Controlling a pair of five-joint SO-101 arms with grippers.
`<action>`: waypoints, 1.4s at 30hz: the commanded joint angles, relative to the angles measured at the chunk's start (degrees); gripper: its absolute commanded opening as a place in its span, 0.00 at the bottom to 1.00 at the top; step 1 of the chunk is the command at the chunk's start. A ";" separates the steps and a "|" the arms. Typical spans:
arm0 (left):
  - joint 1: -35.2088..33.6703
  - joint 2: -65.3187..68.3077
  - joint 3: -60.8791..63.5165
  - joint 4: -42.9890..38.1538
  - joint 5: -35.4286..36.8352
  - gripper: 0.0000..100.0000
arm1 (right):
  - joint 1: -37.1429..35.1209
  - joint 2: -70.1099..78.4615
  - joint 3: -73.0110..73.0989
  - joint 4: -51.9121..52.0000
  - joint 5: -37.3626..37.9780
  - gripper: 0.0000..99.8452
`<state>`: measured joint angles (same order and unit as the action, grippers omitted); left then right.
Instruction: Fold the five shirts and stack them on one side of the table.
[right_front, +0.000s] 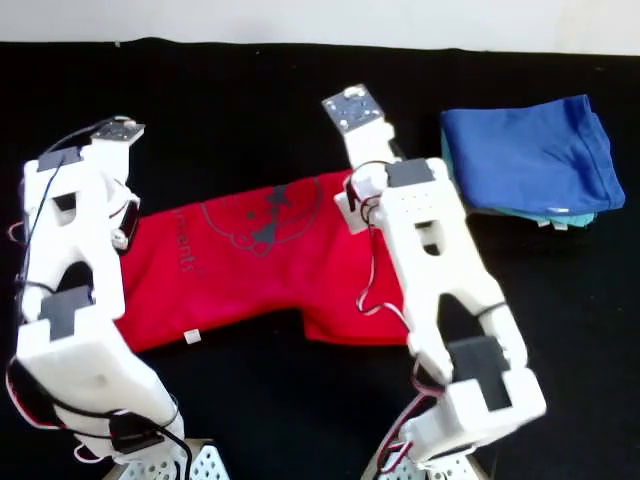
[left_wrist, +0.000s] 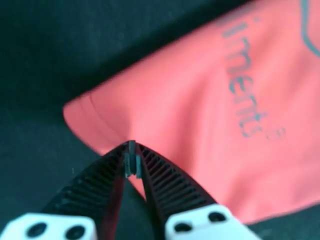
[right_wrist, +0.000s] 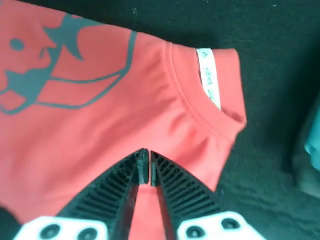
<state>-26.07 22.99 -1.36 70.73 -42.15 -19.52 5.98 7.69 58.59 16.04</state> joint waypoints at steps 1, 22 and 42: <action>-2.51 4.97 -7.16 -0.88 0.44 0.01 | -0.66 4.26 -6.29 -1.98 0.53 0.01; -9.10 33.19 -54.99 21.98 -2.64 0.01 | 6.73 38.64 -67.38 23.60 0.53 0.01; -6.46 34.33 -55.34 25.85 -0.09 0.01 | -0.57 39.16 -47.69 7.69 0.70 0.01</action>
<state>-33.27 57.36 -57.98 99.12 -42.77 -22.95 45.71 -42.07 68.79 16.04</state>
